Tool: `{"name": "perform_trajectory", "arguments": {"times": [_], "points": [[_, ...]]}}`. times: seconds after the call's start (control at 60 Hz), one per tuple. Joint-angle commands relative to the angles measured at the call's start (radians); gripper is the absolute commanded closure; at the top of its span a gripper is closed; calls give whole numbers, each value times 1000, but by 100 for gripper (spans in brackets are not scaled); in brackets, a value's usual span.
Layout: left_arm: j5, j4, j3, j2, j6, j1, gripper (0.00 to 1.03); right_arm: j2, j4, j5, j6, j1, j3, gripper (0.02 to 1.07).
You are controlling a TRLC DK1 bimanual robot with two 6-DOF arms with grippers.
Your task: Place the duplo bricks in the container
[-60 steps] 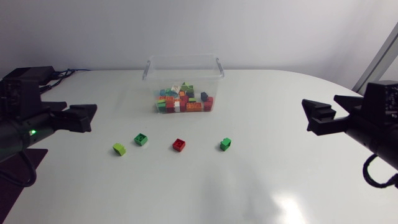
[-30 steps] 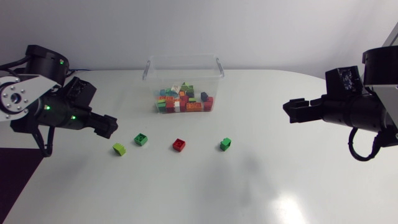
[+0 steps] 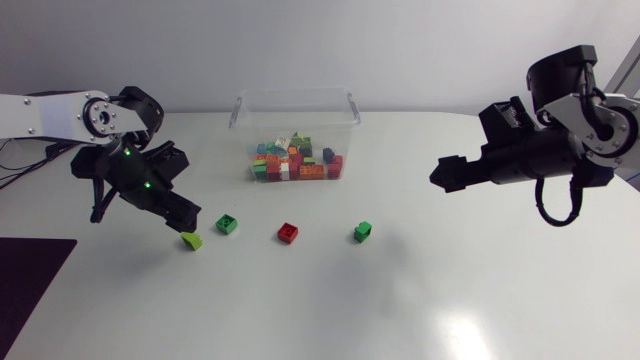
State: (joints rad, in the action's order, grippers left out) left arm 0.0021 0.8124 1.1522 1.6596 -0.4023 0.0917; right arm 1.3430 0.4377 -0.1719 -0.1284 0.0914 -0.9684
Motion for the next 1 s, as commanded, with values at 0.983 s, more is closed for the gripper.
{"name": "perform_trajectory", "arguments": {"times": [0.983], "points": [[-21, -61, 73, 258, -30, -1, 48, 294, 110, 166, -249, 248, -145, 8]]}}
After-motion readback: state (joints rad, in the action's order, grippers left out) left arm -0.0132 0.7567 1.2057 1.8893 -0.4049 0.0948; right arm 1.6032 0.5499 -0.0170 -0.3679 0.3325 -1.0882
